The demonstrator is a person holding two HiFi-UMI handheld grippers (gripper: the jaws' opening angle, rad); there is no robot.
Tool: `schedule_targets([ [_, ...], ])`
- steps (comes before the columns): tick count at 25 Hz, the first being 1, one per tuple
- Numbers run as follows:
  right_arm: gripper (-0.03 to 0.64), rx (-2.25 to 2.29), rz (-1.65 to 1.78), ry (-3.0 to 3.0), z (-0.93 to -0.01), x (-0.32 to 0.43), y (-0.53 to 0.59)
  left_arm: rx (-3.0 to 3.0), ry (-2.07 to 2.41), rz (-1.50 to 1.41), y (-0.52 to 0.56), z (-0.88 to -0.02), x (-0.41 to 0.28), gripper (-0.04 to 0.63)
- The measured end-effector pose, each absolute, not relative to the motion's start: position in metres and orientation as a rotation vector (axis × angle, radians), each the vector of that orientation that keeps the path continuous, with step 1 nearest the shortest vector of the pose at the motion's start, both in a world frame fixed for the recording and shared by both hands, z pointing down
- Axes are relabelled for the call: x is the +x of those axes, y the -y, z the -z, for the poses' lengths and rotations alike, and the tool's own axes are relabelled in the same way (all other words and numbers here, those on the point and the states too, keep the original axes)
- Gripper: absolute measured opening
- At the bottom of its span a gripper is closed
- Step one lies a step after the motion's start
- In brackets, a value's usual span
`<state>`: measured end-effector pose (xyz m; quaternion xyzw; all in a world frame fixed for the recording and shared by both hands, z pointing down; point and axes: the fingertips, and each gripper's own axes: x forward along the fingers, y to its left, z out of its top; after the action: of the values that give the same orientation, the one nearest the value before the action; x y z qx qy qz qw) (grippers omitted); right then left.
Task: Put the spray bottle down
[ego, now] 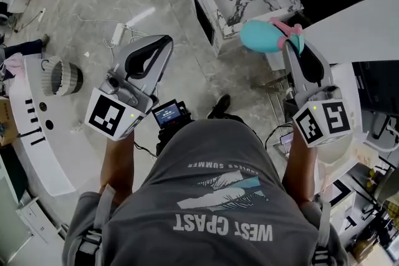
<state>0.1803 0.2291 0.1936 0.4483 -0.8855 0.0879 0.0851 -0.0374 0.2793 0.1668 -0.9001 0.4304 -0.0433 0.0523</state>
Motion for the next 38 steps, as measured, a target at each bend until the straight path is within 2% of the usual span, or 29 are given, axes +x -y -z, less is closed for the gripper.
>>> schedule_targets([
  [12, 0.089, 1.367, -0.284, 2.659, -0.197, 0.241, -0.206, -2.727, -1.258, 0.175, -0.249, -0.163, 0.026, 0.004],
  [24, 0.089, 1.514, -0.303, 2.562, -0.199, 0.255, -0.182, -2.819, -1.067, 0.133, -0.189, -0.165, 0.047, 0.003],
  [38, 0.089, 1.7, -0.285, 2.411, -0.185, 0.207, -0.145, -2.896, -0.855, 0.031, -0.108, -0.156, -0.005, 0.004],
])
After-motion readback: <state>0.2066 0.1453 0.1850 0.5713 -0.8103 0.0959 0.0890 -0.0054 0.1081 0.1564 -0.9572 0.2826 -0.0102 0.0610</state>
